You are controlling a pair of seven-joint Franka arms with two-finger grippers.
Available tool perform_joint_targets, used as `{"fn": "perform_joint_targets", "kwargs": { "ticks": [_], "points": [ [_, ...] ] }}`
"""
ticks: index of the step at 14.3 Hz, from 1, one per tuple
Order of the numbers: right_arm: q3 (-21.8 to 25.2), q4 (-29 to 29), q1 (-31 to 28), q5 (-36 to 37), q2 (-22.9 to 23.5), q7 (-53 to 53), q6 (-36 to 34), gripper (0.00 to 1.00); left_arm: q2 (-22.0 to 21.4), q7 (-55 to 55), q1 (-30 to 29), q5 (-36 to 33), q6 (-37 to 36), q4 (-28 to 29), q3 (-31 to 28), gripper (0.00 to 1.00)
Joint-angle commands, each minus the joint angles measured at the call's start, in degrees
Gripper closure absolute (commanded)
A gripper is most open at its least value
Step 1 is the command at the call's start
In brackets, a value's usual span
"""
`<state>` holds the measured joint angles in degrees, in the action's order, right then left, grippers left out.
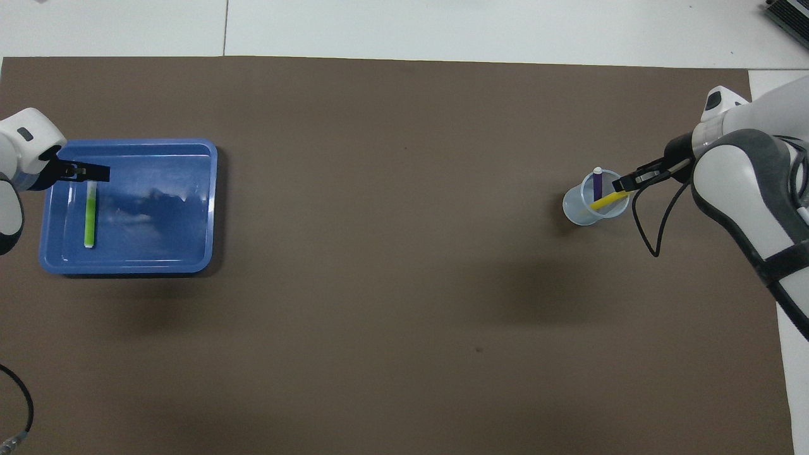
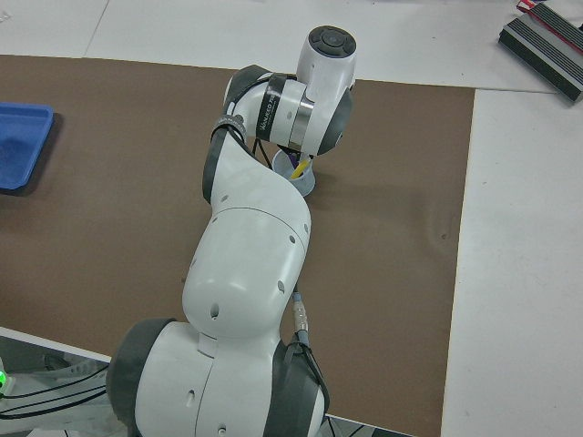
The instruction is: Right arm passes pens to left for tray arrangement
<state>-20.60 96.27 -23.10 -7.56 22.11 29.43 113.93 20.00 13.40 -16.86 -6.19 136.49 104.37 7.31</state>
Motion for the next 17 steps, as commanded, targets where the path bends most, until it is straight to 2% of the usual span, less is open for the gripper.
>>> {"fn": "perform_joint_targets", "kwargs": {
  "ticks": [1, 6, 10, 17],
  "points": [
    [-0.2, 0.8, -0.3, -0.2, 0.0, 0.8, 1.0, 0.69, -0.9, -1.2, 1.6, -1.2, -4.8, -2.7, -0.5, 0.01],
    [-0.2, 1.4, -0.2, 0.1, -0.2, 0.4, 0.9, 0.69, -1.0, -5.7, 3.7, -0.9, -13.3, -8.2, -0.5, 0.01],
    [-0.1, 1.4, -0.2, 0.3, -0.2, 0.4, 0.8, 0.71, -1.5, -7.8, 4.1, -0.8, -14.5, -8.2, -0.4, 0.01],
    [-0.1, 0.8, -0.3, 1.7, -0.2, -1.0, -1.4, 0.71, -3.8, -17.7, 6.7, 0.2, -21.9, -8.7, -0.2, 0.01]
  ]
}}
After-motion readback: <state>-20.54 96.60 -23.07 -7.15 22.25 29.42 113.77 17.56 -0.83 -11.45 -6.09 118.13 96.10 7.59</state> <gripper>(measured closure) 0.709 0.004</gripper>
